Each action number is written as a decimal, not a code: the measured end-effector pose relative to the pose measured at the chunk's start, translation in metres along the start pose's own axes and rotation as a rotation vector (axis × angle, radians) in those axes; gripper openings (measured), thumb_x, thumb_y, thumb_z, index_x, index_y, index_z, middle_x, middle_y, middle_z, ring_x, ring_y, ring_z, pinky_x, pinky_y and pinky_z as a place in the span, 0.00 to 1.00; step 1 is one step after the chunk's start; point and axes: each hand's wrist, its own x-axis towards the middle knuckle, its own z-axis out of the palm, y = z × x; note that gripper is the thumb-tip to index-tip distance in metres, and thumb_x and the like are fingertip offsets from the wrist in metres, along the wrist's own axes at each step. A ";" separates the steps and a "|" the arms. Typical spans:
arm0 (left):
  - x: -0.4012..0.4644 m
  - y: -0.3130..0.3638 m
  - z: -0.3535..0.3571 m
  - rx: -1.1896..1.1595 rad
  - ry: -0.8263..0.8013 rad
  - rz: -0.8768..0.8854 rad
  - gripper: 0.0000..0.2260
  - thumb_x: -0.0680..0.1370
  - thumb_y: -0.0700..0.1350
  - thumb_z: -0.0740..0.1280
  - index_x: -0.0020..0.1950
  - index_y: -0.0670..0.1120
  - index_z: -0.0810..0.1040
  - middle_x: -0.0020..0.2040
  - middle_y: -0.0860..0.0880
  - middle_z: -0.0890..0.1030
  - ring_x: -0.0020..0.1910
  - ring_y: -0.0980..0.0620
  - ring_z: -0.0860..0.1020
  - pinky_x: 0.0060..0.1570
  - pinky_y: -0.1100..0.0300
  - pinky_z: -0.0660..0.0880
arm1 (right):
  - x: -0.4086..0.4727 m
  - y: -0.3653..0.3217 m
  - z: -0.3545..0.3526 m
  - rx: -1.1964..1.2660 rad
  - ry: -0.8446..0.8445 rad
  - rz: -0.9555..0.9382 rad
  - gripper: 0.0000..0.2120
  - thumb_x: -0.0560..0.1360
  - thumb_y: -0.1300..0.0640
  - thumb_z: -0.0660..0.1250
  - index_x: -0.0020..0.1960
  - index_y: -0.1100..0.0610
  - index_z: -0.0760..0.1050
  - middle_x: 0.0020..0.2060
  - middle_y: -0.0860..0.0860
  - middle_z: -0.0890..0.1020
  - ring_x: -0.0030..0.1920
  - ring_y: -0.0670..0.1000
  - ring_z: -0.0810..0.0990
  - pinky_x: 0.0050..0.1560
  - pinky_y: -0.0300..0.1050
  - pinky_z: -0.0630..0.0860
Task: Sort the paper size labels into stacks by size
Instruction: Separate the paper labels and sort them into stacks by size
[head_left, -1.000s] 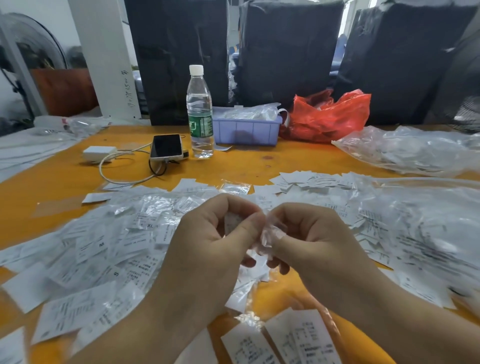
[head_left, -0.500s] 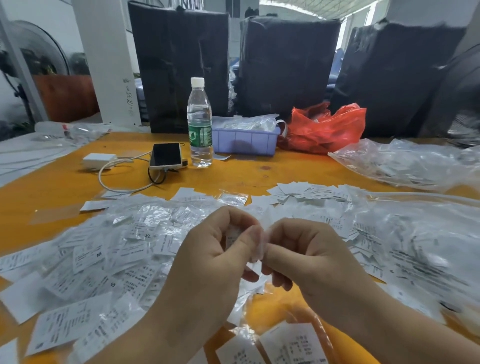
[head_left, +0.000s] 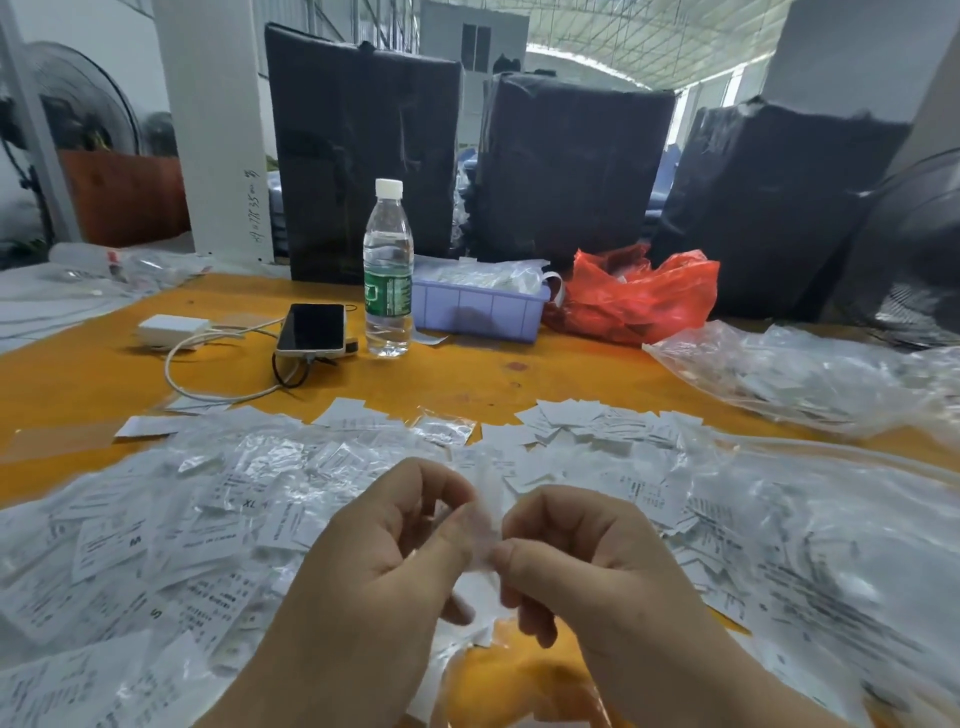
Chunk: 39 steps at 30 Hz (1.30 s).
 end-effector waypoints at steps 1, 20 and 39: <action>0.001 0.000 -0.002 0.014 0.007 0.005 0.10 0.68 0.59 0.68 0.44 0.56 0.80 0.33 0.52 0.81 0.31 0.52 0.82 0.41 0.44 0.79 | 0.000 -0.001 -0.001 0.002 0.004 0.003 0.02 0.63 0.55 0.68 0.33 0.52 0.79 0.26 0.50 0.78 0.26 0.48 0.75 0.29 0.42 0.70; 0.007 0.001 -0.017 0.029 0.017 0.079 0.12 0.78 0.39 0.65 0.41 0.55 0.79 0.34 0.49 0.83 0.30 0.52 0.80 0.28 0.60 0.79 | -0.002 -0.011 -0.011 0.116 0.210 -0.037 0.05 0.59 0.66 0.63 0.28 0.56 0.72 0.23 0.54 0.75 0.23 0.50 0.70 0.27 0.40 0.70; 0.009 -0.004 -0.019 0.065 -0.030 -0.004 0.10 0.68 0.49 0.63 0.44 0.58 0.83 0.32 0.52 0.80 0.30 0.58 0.77 0.30 0.63 0.77 | -0.002 -0.009 -0.012 -0.069 0.189 -0.085 0.11 0.68 0.43 0.75 0.39 0.51 0.83 0.36 0.65 0.75 0.31 0.53 0.66 0.35 0.51 0.65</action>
